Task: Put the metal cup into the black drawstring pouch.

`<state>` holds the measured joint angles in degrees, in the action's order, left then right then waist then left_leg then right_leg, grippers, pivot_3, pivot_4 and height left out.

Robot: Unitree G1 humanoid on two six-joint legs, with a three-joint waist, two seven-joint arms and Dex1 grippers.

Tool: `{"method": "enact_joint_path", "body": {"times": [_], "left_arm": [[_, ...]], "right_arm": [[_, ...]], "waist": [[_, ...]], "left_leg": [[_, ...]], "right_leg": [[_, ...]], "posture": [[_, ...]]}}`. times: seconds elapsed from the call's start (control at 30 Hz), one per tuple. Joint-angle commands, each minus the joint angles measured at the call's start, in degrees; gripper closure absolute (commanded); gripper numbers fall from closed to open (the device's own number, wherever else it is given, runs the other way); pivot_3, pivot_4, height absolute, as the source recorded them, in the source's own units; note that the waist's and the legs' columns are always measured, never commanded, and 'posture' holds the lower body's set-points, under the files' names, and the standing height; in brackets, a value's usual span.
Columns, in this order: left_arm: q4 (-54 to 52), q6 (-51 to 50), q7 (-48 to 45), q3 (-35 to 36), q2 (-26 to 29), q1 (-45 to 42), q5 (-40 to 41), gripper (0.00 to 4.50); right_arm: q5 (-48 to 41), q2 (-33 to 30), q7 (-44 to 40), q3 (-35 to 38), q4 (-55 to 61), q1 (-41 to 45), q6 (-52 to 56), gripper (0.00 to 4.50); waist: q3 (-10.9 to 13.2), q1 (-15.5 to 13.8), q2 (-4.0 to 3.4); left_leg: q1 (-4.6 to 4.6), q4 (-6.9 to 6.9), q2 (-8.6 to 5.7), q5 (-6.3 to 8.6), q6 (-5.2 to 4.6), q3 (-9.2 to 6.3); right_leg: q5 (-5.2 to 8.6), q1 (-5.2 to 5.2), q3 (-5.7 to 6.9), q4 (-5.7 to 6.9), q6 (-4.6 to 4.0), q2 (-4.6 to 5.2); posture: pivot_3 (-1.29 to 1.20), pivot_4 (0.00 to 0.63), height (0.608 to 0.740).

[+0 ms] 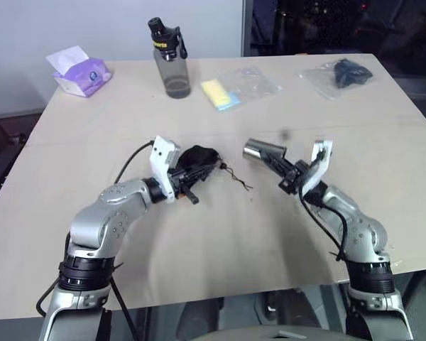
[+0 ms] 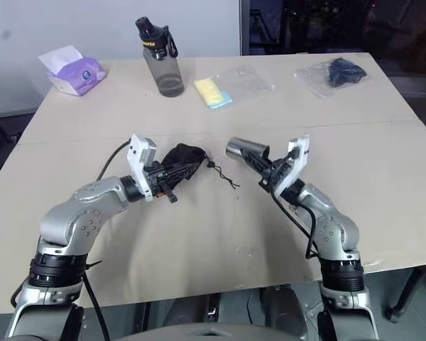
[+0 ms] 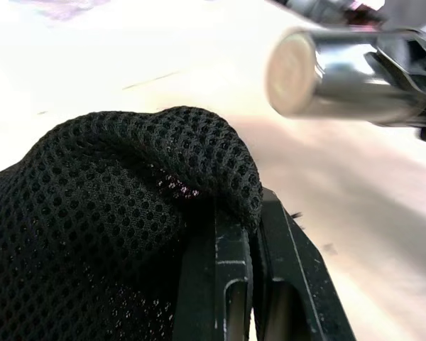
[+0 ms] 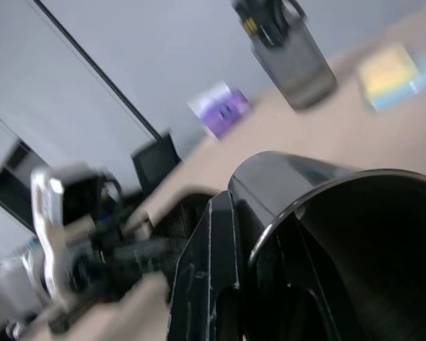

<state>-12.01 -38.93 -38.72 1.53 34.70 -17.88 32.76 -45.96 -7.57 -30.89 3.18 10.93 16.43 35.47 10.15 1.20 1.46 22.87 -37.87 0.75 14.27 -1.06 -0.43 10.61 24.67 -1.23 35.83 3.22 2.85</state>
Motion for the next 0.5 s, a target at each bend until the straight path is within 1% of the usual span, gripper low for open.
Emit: {"method": "enact_joint_path", "body": {"times": [0.03,0.1,0.2,0.23,0.27,0.3,0.33,0.37,0.4,0.43,0.47,0.5], "left_arm": [[-2.76,2.16,-0.34,-1.06,3.9,0.32,-5.31,4.5],[-3.46,5.19,-1.2,-1.76,4.83,0.11,-7.72,4.5],[-5.73,13.83,-5.79,-6.24,7.29,-1.18,-13.71,4.5],[-8.48,14.43,-8.45,-6.9,6.78,-1.61,-11.74,4.5],[-11.75,11.97,-10.84,-6.4,6.1,-1.7,-6.7,4.5],[-14.3,9.05,-12.99,-5.61,6.27,-1.22,-2.17,4.5],[-15.42,7.5,-14.99,-5.05,7.29,-0.37,-0.02,4.5],[-13.09,11.44,-15.76,-6.61,10.44,0.43,-6.21,4.5],[-4.96,20.47,-11.36,-11.21,16.68,-0.79,-22.05,4.5],[1.03,27.13,-7.86,-14.62,21.04,-1.88,-33.56,4.5],[6.03,32.28,-4.86,-15.61,23.53,-3.67,-39.72,4.5],[9.03,35.24,-3.1,-15.78,24.46,-5.0,-41.98,4.5]], "right_arm": [[-0.29,0.1,-1.06,-0.8,4.17,0.87,-1.36,4.47],[0.09,0.45,-1.05,-1.27,4.08,0.91,-1.68,4.47],[0.02,1.34,-0.57,-1.3,3.45,1.1,-2.23,4.47],[-0.08,1.57,-0.39,-1.1,3.2,1.26,-2.35,4.47],[-0.19,1.59,-0.3,-0.81,3.0,1.43,-2.37,4.47],[-0.2,1.46,-0.29,-0.53,2.85,1.6,-2.42,4.47],[-0.11,1.24,-0.29,-0.27,2.64,1.81,-2.48,4.47],[-0.05,0.86,-0.34,0.18,2.35,2.08,-2.58,4.47],[0.03,0.42,-0.25,0.91,1.89,2.43,-2.81,4.47],[0.08,0.14,-0.19,1.41,1.56,2.67,-2.96,4.47],[0.11,0.03,0.05,2.01,1.15,2.94,-3.18,4.47],[0.11,0.0,0.21,2.35,0.88,3.12,-3.34,4.47]], "waist": [[0.0,0.01,0.0],[0.0,-0.1,0.0],[0.0,-0.34,0.0],[0.0,-0.42,0.0],[0.0,-0.47,0.0],[0.0,-0.52,0.0],[0.0,-0.39,0.01],[0.0,-0.33,0.0],[0.0,-0.16,0.01],[0.0,-0.04,-0.01],[0.0,0.08,-0.1],[0.01,0.14,-0.11]], "left_leg": [[0.0,0.0,0.01,0.0,0.0,0.0],[0.0,0.01,0.05,0.0,0.0,-0.02],[0.01,0.02,0.04,0.0,0.0,0.01],[0.02,0.02,0.03,0.0,0.0,0.01],[0.03,0.02,0.01,0.0,0.0,0.02],[0.06,0.02,-0.01,0.0,0.0,0.02],[0.09,0.02,-0.02,0.0,0.0,0.04],[0.12,0.02,0.0,0.0,0.0,0.06],[0.1,0.02,-0.01,0.01,0.0,0.06],[0.06,0.03,-0.03,0.01,0.0,0.1],[-0.14,0.13,-0.02,0.0,0.0,0.08],[-0.29,0.36,-0.06,-0.01,-0.02,0.07]], "right_leg": [[0.0,0.0,0.0,0.0,0.0,-0.02],[0.07,0.02,0.02,0.01,0.08,-0.04],[0.07,0.02,0.02,-0.02,0.05,-0.01],[0.05,0.02,0.02,-0.02,0.02,0.0],[0.02,0.01,0.0,-0.04,-0.03,0.02],[0.02,0.02,0.0,-0.05,-0.03,0.04],[0.02,0.02,0.01,-0.11,-0.04,0.07],[0.01,0.03,-0.02,-0.16,-0.03,0.11],[0.01,0.03,-0.04,-0.15,-0.03,0.12],[0.01,0.04,-0.05,-0.13,-0.02,0.08],[0.07,0.02,-0.09,-0.02,0.01,-0.03],[0.13,0.02,-0.23,-0.03,0.11,-0.12]], "posture": [[0.0,0.15,0.74],[0.0,0.15,0.74],[0.0,0.15,0.74],[0.0,0.15,0.74],[0.0,0.15,0.74],[0.0,0.15,0.74],[0.0,0.15,0.74],[0.0,0.15,0.74],[0.0,0.15,0.74],[0.0,0.15,0.74],[0.0,0.15,0.74],[0.0,0.15,0.74]]}}
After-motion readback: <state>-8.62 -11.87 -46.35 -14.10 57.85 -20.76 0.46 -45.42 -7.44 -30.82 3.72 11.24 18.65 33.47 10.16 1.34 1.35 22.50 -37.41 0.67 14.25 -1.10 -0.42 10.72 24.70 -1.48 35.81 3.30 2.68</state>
